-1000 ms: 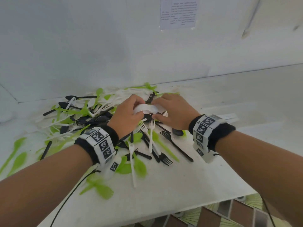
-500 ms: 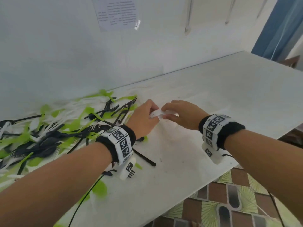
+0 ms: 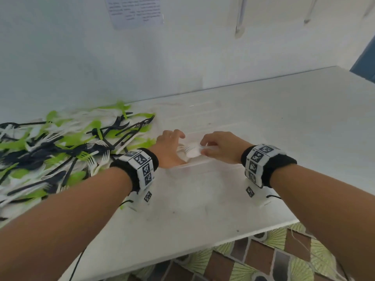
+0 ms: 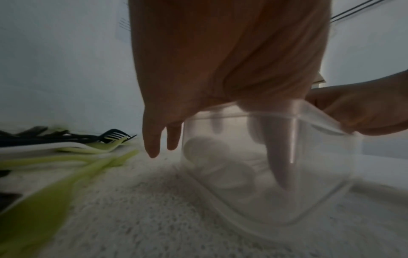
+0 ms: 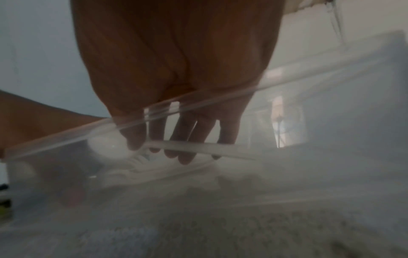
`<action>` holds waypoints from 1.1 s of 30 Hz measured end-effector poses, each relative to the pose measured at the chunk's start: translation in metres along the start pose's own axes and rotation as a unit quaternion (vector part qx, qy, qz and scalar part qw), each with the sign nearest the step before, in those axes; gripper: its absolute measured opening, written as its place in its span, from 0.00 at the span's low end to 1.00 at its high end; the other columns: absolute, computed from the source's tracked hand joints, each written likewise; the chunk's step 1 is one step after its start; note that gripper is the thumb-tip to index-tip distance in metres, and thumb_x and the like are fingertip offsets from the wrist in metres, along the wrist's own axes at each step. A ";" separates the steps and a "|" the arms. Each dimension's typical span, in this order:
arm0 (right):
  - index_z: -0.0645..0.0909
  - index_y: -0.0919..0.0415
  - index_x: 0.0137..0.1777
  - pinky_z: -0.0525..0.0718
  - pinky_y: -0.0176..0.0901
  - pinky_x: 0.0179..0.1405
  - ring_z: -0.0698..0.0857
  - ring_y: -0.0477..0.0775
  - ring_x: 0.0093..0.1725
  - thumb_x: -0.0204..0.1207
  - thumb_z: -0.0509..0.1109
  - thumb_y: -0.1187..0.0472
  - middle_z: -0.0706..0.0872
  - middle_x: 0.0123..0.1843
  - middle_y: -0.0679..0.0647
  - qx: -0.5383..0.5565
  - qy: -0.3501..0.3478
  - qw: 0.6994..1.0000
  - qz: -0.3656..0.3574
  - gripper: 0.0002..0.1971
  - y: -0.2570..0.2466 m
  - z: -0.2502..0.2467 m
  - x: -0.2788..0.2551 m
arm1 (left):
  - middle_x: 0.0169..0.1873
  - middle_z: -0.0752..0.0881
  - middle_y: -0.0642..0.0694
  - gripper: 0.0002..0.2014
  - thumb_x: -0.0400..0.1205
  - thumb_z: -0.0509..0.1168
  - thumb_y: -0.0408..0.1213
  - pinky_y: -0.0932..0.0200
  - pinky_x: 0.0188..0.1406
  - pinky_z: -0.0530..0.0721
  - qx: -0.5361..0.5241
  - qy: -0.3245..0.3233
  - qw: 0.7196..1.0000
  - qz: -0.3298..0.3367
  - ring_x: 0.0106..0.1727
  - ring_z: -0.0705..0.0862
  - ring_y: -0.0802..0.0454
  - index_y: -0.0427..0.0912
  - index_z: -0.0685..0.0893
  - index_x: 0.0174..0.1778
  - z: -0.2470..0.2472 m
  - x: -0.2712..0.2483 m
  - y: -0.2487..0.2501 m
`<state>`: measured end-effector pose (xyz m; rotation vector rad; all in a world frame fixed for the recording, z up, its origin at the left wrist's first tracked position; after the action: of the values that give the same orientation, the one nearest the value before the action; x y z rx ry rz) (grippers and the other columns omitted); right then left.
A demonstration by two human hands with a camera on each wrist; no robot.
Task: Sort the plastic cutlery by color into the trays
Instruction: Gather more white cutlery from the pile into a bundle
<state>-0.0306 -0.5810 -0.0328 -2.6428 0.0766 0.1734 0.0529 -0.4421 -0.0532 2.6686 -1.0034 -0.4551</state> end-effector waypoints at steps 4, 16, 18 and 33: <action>0.82 0.45 0.54 0.73 0.38 0.44 0.81 0.47 0.46 0.82 0.71 0.48 0.83 0.43 0.40 0.048 -0.008 0.999 -0.010 0.05 0.007 0.005 0.005 | 0.70 0.65 0.43 0.38 0.71 0.78 0.55 0.45 0.69 0.79 0.013 -0.015 0.999 -0.026 0.65 0.78 0.41 0.49 0.69 0.73 0.006 0.003 0.000; 0.87 0.43 0.59 0.80 0.41 0.56 0.82 0.44 0.52 0.78 0.76 0.47 0.83 0.51 0.43 0.086 -0.009 0.996 -0.019 0.11 0.012 0.006 0.009 | 0.66 0.72 0.44 0.15 0.85 0.59 0.29 0.55 0.46 0.73 0.035 0.058 0.997 -0.034 0.46 0.78 0.45 0.48 0.76 0.65 0.000 0.011 -0.004; 0.87 0.43 0.59 0.79 0.38 0.54 0.83 0.43 0.51 0.77 0.78 0.49 0.86 0.49 0.42 0.076 -0.037 0.996 -0.018 0.12 0.008 0.004 0.011 | 0.66 0.73 0.45 0.16 0.84 0.59 0.27 0.56 0.47 0.73 0.019 0.062 0.997 -0.037 0.48 0.79 0.45 0.49 0.77 0.64 0.001 0.011 -0.005; 0.87 0.47 0.46 0.84 0.43 0.48 0.87 0.52 0.46 0.72 0.77 0.54 0.89 0.46 0.44 -0.142 0.001 0.990 -0.010 0.04 -0.032 0.013 0.045 | 0.65 0.72 0.44 0.13 0.88 0.59 0.36 0.57 0.55 0.72 -0.049 0.073 0.996 -0.030 0.62 0.79 0.43 0.45 0.80 0.67 -0.002 0.006 -0.004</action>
<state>0.0153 -0.5481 -0.0350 -2.9264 0.0275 0.1882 0.0599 -0.4428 -0.0536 2.6074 -0.8379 -0.3066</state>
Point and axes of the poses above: each hand's wrist, its own x-axis towards the middle knuckle, its own z-axis out of the palm, y = z × x, the point moved 9 cm from there along x, towards the middle knuckle
